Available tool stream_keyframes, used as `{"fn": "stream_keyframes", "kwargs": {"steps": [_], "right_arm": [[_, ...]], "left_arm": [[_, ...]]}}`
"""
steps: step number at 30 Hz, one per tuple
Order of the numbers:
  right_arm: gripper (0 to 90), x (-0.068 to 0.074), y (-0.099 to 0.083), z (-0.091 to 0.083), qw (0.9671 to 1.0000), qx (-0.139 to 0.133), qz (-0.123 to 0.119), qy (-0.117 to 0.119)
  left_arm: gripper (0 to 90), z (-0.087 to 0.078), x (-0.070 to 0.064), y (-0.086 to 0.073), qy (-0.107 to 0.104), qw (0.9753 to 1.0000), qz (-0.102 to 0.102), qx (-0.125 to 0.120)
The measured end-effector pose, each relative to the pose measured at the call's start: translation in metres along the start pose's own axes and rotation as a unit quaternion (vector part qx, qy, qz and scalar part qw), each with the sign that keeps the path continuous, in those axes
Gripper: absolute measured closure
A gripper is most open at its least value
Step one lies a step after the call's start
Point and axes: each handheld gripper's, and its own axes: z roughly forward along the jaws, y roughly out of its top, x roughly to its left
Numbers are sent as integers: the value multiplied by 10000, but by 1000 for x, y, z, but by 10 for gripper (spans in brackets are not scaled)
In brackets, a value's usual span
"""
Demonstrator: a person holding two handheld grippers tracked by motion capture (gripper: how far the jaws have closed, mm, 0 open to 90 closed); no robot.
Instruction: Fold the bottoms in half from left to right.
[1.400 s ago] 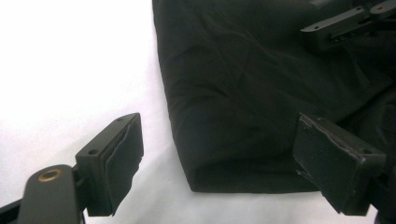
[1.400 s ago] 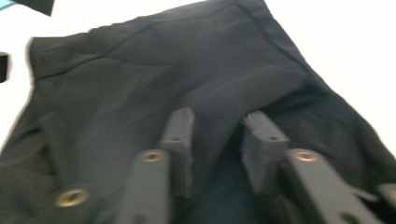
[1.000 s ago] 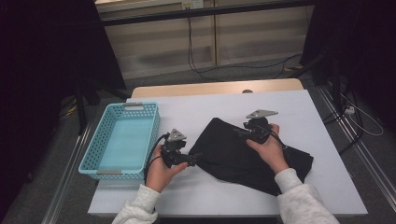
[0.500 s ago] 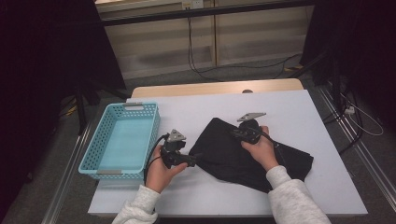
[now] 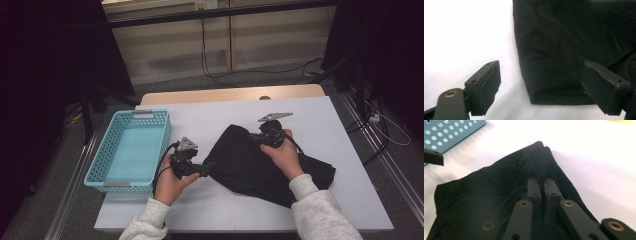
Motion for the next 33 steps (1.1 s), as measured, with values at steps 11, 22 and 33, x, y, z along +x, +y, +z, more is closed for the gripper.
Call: {"fn": "stream_keyframes", "kwargs": {"steps": [11,22,33], "right_arm": [[853,0,0,-13,10000,-43,-4,-18],[853,-14,-16,-26,9998,69,60,-177],[852,-23,-37,-33,9995,155,143,-214]], "left_arm": [[166,0,1,-1,-5,10000,2,0],[166,0,1,-1,-14,10000,-1,6],[163,1,2,0,-11,10000,-18,9]]}}
